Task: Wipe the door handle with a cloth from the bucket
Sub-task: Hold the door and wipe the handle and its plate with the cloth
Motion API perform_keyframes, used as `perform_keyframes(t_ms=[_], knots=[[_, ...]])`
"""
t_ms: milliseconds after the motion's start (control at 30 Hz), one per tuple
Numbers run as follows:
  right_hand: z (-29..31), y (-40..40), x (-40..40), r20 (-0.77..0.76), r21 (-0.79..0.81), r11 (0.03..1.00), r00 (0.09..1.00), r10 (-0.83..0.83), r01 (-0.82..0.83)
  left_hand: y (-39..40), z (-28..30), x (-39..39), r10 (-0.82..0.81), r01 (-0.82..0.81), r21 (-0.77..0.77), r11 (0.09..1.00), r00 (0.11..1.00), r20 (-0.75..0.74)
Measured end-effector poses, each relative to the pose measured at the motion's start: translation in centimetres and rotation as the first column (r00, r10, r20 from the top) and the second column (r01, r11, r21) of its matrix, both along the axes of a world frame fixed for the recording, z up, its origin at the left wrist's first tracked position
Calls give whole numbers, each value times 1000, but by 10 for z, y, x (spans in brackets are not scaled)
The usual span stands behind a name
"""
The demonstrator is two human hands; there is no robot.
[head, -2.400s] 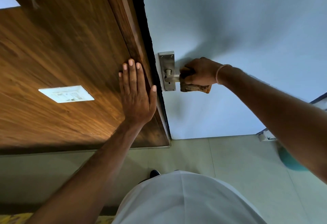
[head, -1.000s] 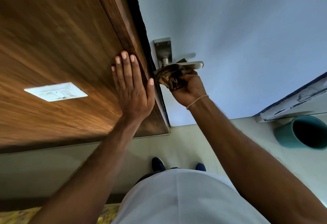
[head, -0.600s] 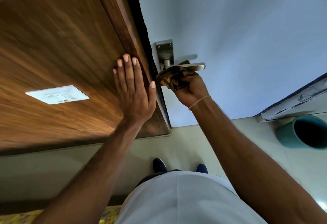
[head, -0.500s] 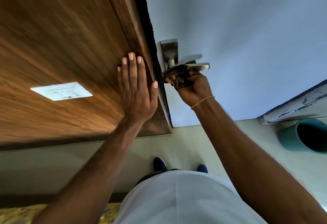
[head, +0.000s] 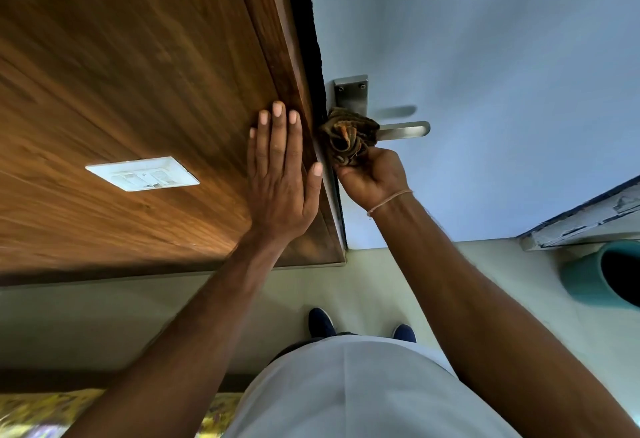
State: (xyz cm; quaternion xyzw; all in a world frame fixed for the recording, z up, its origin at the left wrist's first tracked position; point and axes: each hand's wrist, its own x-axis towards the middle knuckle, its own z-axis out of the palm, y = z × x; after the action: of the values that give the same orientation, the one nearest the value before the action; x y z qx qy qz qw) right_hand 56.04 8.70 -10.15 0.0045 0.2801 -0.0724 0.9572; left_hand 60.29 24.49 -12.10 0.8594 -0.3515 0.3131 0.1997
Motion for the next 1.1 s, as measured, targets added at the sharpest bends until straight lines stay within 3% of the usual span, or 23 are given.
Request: perform_keyframes(t_ms=[233, 500, 567, 633, 700, 800, 900, 967, 1100], knots=[[-11, -28, -8, -164, -350, 930, 971, -176, 109, -3, -2, -1, 13, -13, -13, 1000, 1000, 14], [-3, -57, -35, -199, -608, 776, 913, -355, 169, -11, -11, 2, 37, -35, -56, 998, 999, 32], [-2, -55, -40, -208, -776, 621, 886, -415, 110, -12, -11, 2, 37, -35, -61, 998, 999, 38], [-1, -57, -48, -198, -922, 387, 866, -459, -6, -13, -12, 2, 38, -35, -70, 997, 998, 45], [3, -61, -53, -170, -977, 191, 871, -461, -90, -14, -12, 2, 39, -35, -77, 996, 998, 48], [4, -67, -48, -103, -973, -148, 907, -408, -177, -17, -13, 1, 46, -42, -85, 996, 998, 45], [1, -62, -40, -50, -761, -578, 915, -401, -295, -19, -13, 1, 52, -48, -92, 995, 998, 39], [4, -51, -36, 4, -639, -708, 919, -394, -301, -19, -14, 1, 53, -50, -92, 995, 998, 38], [10, -28, -24, 4, -491, -838, 962, -275, -238, -17, -14, 1, 58, -55, -82, 995, 998, 36]])
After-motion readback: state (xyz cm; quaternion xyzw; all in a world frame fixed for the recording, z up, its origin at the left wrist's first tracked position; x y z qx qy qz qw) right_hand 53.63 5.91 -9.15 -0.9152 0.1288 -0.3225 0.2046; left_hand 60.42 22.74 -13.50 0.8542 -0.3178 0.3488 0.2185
